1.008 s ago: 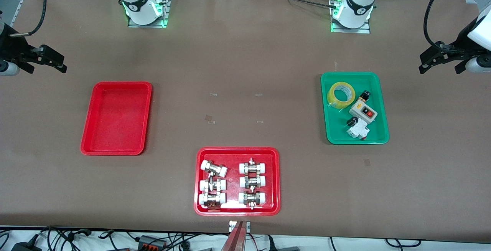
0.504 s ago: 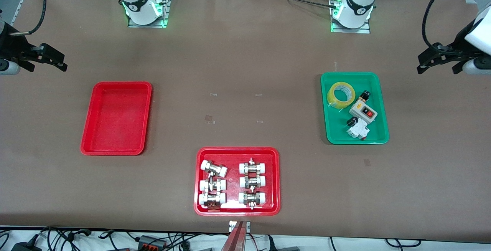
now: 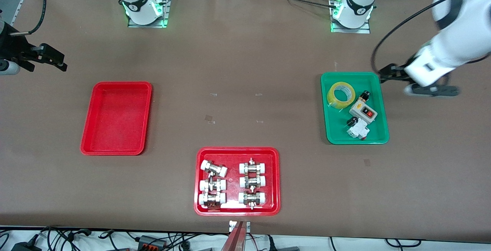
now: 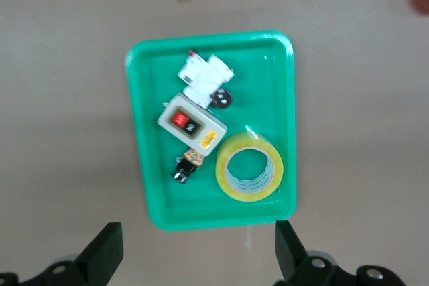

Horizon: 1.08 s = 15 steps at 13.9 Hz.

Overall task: Left arm passes tape to right arm into tray
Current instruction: 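Lower the left gripper onto the yellow tape roll and grasp it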

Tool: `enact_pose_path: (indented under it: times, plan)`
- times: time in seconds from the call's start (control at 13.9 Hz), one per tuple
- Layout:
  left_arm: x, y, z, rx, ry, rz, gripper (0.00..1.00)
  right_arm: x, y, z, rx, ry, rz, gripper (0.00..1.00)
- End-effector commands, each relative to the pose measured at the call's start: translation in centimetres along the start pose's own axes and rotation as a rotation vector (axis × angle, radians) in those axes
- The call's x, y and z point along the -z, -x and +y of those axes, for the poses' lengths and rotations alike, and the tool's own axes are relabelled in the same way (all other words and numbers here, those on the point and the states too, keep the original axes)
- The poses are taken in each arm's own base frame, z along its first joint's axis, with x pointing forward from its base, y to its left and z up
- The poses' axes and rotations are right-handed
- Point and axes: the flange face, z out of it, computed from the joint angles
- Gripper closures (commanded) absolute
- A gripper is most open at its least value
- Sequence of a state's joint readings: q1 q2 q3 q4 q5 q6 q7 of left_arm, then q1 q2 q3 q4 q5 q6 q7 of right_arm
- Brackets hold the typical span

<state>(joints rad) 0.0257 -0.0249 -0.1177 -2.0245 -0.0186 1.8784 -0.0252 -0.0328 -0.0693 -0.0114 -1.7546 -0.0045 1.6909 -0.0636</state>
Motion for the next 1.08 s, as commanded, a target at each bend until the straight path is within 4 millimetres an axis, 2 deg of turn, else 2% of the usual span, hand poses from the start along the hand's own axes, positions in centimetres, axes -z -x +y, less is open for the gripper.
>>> enact_pose_path:
  times: [0.0, 0.07, 0.22, 0.58, 0.79, 0.86, 1.01]
  plan:
    - [-7.7, 2.3, 0.8, -0.017, 0.008, 0.008, 0.0, 0.3, 0.4, 0.3, -0.011, -0.006, 0.004, 0.0]
    - [-10.2, 2.6, 0.7, -0.012, 0.009, 0.007, 0.0, 0.3, 0.4, 1.0, -0.027, -0.008, 0.004, 0.0]
    - [-14.0, 2.2, 0.6, -0.002, 0.016, -0.043, 0.0, 0.3, 0.4, 0.7, -0.025, -0.017, 0.005, 0.0]
    - [-20.6, 2.6, 0.7, 0.049, 0.024, -0.056, 0.0, 0.3, 0.4, 0.5, -0.02, -0.017, 0.003, 0.0]
    - [-23.1, 2.8, 0.7, 0.064, 0.027, -0.097, 0.0, -0.8, 0.1, 0.3, -0.017, -0.019, -0.024, 0.0]
    - [-23.8, 3.2, 0.7, 0.076, 0.025, -0.114, 0.03, -1.6, -0.3, 0.2, -0.014, -0.02, -0.039, 0.0]
    - [-24.2, 3.6, 0.8, 0.078, 0.024, -0.125, 0.16, -2.2, -0.7, -0.8, 0.007, -0.021, -0.05, 0.0]
